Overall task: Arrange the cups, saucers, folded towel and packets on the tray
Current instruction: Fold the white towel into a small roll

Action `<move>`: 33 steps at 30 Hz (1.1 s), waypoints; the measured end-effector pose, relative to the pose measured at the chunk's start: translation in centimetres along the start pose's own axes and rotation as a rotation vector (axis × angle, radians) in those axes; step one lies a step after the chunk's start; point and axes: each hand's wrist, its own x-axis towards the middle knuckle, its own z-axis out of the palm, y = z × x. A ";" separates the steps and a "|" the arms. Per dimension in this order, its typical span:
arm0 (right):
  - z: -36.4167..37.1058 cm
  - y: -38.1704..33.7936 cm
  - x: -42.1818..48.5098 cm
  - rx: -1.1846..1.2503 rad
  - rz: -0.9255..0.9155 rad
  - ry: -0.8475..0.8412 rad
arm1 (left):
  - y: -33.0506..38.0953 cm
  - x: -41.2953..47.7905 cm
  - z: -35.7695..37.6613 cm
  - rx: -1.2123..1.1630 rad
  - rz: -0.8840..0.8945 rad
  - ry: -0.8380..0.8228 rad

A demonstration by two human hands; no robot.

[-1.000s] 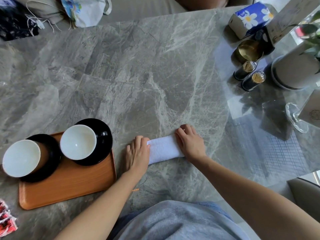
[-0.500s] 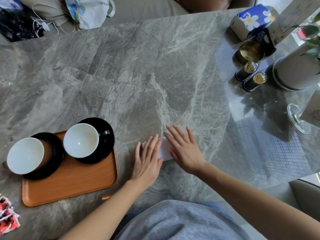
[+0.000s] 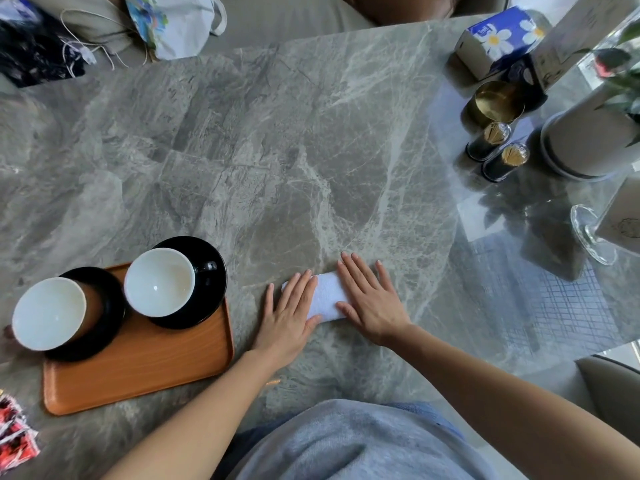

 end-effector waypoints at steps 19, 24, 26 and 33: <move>-3.9 -2.4 -1.5 0.395 0.095 0.247 | 1.0 -3.1 -1.7 -0.970 -0.605 0.242; -3.4 -2.7 -1.3 0.452 0.209 0.177 | 1.9 -2.8 -1.9 -1.309 -0.789 0.101; -3.2 -2.6 -1.2 0.428 0.261 0.137 | 2.2 -2.4 -2.1 -1.357 -0.813 0.093; -2.9 -2.6 -0.7 0.378 0.336 0.070 | 2.5 -0.9 -3.5 -1.624 -0.913 0.067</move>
